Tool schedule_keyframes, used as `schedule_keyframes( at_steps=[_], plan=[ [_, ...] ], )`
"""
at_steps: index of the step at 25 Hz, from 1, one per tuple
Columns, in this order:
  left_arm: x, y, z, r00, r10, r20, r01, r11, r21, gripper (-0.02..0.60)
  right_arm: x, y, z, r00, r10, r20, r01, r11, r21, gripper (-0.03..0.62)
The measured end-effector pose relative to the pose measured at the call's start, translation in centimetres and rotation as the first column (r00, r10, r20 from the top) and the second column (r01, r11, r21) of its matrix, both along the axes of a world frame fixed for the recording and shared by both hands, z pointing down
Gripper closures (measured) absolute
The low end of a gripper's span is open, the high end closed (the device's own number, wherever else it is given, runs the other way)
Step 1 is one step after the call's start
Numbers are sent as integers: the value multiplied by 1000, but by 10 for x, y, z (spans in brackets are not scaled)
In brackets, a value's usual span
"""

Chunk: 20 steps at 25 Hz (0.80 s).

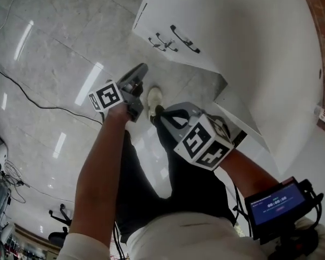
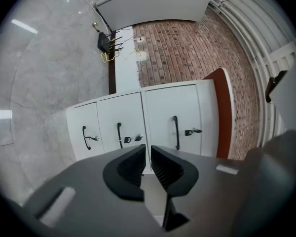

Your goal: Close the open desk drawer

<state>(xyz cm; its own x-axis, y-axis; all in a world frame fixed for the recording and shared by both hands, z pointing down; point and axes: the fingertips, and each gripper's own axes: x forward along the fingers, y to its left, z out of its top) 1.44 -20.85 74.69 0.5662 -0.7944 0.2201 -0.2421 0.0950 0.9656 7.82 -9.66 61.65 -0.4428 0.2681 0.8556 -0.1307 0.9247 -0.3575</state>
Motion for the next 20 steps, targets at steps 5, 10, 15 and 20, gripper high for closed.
schedule_keyframes(
  at_steps=[5, 10, 15, 20],
  plan=[
    [-10, 30, -22, 997, 52, 58, -51, 999, -19, 574, -8, 1, 0, 999, 23, 43, -24, 1000, 9, 591],
    [-11, 66, -37, 996, 67, 57, -63, 996, -63, 577, -2, 10, 7, 997, 54, 47, -54, 999, -7, 591],
    [38, 133, -47, 988, 139, -67, -148, 976, -160, 577, 36, 52, 18, 992, 104, -76, -111, 988, -104, 591],
    [134, 243, -60, 963, 123, -240, -180, 955, -235, 577, 122, 143, 31, 963, -22, -270, -50, 964, -261, 591]
  ],
)
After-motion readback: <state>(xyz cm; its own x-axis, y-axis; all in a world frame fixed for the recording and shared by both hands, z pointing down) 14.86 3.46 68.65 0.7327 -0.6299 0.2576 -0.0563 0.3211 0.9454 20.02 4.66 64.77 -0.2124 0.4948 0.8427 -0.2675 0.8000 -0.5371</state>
